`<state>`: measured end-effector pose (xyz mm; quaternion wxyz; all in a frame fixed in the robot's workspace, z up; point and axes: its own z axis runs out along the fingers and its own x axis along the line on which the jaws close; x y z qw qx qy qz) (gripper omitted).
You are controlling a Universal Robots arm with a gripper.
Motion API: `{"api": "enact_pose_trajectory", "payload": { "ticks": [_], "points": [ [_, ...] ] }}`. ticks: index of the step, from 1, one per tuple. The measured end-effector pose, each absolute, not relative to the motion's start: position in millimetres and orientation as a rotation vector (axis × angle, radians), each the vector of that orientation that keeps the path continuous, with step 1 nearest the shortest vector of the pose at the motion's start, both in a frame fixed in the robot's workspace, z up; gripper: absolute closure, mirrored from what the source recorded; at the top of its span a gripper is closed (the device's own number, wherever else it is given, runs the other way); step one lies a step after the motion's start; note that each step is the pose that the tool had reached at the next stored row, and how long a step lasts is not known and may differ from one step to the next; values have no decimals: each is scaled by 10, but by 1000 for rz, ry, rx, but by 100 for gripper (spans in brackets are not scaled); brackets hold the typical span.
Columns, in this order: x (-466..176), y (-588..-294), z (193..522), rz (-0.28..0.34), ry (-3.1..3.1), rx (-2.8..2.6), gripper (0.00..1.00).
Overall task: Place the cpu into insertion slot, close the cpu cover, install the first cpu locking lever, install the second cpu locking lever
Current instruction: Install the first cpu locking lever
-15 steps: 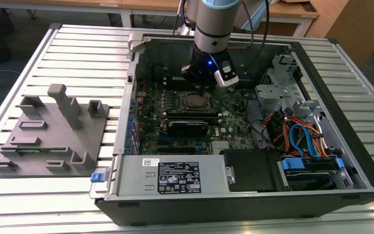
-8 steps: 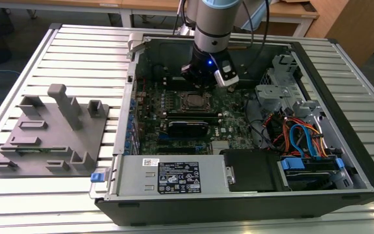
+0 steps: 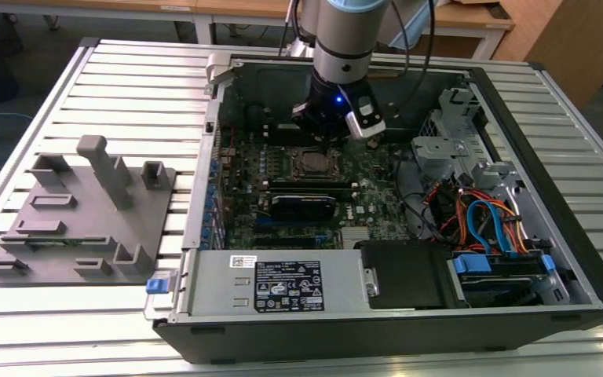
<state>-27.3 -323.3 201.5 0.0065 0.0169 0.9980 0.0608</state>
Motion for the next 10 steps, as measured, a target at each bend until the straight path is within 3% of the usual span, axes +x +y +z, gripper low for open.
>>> {"api": "enact_pose_trajectory", "payload": {
  "ticks": [10],
  "points": [
    [-273, -3233, 2028, 190, 3122, 53, 89]
  ]
}}
